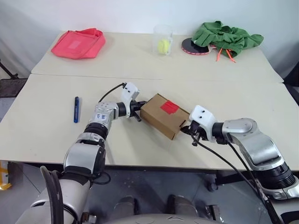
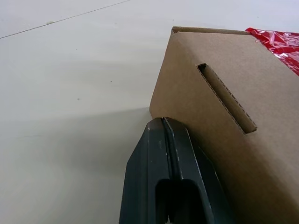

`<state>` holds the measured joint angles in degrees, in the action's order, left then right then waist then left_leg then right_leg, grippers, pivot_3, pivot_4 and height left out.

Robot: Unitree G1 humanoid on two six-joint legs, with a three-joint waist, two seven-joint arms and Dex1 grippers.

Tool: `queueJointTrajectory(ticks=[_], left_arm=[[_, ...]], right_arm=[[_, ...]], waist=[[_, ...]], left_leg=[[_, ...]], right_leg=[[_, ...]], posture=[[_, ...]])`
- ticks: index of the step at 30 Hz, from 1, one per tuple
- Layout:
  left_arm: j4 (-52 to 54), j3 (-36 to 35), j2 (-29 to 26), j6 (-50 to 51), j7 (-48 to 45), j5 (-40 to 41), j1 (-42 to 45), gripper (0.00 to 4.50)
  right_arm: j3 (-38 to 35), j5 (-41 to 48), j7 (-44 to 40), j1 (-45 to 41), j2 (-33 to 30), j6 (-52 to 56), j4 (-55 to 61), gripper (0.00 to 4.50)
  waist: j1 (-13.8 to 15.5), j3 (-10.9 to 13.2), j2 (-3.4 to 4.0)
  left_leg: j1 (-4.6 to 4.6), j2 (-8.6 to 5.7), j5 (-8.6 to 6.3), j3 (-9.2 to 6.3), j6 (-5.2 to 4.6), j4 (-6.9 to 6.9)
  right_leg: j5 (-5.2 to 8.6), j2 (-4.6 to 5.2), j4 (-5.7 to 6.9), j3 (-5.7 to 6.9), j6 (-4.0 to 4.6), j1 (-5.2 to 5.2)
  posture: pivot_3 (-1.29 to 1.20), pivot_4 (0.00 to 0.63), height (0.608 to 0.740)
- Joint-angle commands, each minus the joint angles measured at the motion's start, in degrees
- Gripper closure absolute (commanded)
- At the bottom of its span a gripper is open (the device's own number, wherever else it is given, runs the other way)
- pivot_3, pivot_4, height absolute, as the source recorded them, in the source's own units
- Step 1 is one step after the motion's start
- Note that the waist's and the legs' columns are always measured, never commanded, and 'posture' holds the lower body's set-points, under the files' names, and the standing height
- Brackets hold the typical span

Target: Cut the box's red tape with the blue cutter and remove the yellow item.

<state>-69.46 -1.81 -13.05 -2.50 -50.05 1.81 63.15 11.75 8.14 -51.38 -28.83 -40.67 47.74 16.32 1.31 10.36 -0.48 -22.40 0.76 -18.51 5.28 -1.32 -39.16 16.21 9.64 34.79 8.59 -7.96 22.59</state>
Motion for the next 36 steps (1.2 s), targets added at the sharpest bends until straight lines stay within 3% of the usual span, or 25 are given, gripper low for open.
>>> queueJointTrajectory(ticks=[1,12,21,26,33,36], left_arm=[[-0.94,1.92,4.74,-0.47,-1.95,-1.19,0.51,4.49],[-1.83,0.29,-2.53,-1.41,-0.99,-1.36,1.69,4.49],[-2.34,-0.36,-6.14,-1.55,-0.41,-1.52,2.65,4.49],[0.18,-1.05,-11.99,-0.37,-4.19,-0.69,2.17,4.49],[14.58,-3.84,-19.57,6.69,-7.47,3.54,-3.44,4.49],[27.89,-5.28,-21.29,13.06,-7.13,6.32,-9.91,4.50]], right_arm=[[-2.99,2.05,0.74,-1.18,-0.06,-0.84,5.64,4.50],[-8.04,5.68,-0.32,1.69,-7.28,4.00,12.03,4.50],[-4.76,5.74,1.05,2.44,-6.25,2.20,10.68,4.50],[-9.23,6.92,1.23,1.16,-8.49,2.65,10.14,4.50],[-21.61,12.09,-1.70,6.32,-11.91,0.00,7.95,4.50],[-25.12,14.37,-4.53,8.55,-11.53,-4.56,3.91,4.33]], waist=[[0.03,0.00,0.00],[-0.08,0.01,-0.02],[-0.05,0.02,-0.03],[-0.29,0.02,-0.04],[-0.31,0.03,-0.04],[-0.15,0.03,-0.04]], left_leg=[[0.00,0.00,0.00,0.00,0.00,0.00],[-0.03,0.01,-0.01,0.01,-0.01,0.01],[-0.04,0.01,-0.01,0.01,-0.01,0.02],[-0.10,0.01,-0.01,0.02,-0.01,0.02],[-0.15,0.02,-0.02,0.01,-0.02,0.07],[-0.15,0.02,-0.02,0.00,-0.02,0.06]], right_leg=[[0.00,0.00,0.00,0.00,0.00,0.00],[0.00,0.00,-0.04,0.01,0.00,0.03],[0.00,0.00,-0.03,0.02,0.00,0.05],[0.00,0.00,-0.03,0.02,0.00,0.11],[0.00,0.00,-0.01,0.03,0.00,0.17],[0.00,0.00,-0.01,0.02,-0.01,0.16]], posture=[[0.00,0.150,0.740],[0.00,0.150,0.740],[0.00,0.150,0.740],[0.00,0.150,0.740],[0.00,0.150,0.740],[0.00,0.150,0.740]])
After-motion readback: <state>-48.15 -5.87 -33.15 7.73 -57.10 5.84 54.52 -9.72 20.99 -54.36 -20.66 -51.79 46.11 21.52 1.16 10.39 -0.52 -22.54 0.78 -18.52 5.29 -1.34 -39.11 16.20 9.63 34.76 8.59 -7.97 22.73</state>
